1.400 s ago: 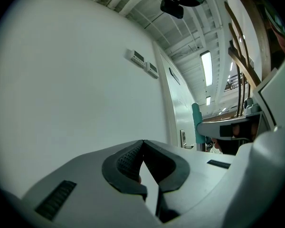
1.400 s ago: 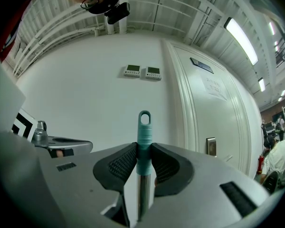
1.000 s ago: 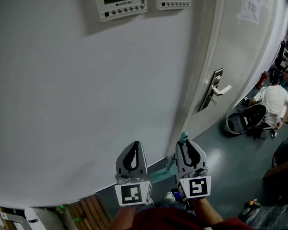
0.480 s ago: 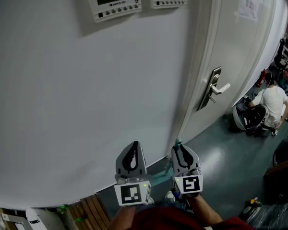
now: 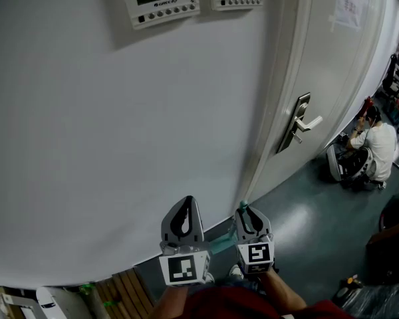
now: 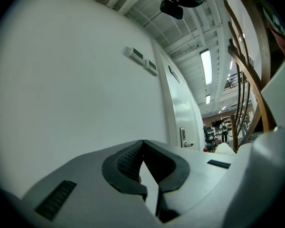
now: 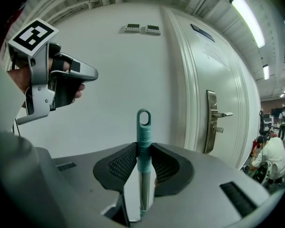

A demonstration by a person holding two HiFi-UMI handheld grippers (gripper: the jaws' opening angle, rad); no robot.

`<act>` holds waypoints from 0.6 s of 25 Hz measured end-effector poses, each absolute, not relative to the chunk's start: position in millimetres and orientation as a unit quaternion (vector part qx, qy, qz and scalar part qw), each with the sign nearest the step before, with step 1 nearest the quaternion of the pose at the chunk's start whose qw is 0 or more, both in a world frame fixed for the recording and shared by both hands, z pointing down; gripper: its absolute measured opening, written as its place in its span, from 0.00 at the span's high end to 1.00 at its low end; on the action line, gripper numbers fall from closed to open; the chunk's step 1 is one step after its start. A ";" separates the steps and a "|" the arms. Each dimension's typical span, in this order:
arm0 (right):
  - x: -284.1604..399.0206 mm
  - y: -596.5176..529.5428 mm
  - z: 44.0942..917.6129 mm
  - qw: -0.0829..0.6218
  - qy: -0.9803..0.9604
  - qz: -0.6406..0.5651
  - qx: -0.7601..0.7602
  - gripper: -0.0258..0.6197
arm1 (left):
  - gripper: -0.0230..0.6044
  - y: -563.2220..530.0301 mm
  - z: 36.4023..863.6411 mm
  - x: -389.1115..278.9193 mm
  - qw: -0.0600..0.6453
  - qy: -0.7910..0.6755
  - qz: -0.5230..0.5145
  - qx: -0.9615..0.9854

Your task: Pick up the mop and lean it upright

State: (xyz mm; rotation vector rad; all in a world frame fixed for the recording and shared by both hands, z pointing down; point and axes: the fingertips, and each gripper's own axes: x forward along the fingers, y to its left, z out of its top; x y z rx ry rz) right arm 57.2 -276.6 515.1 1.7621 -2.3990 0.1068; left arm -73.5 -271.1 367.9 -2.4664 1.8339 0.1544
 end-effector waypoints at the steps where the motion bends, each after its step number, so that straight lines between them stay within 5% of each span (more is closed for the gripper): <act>1: 56.9 -276.2 518.2 0.085 -0.802 0.039 0.590 0.80 | 0.94 -271.3 368.6 -73.9 0.032 0.596 0.050 -0.801; 15: 55.4 -281.5 523.5 0.088 -0.804 0.042 0.587 0.80 | 0.94 -272.1 371.1 -75.2 0.029 0.600 0.049 -0.798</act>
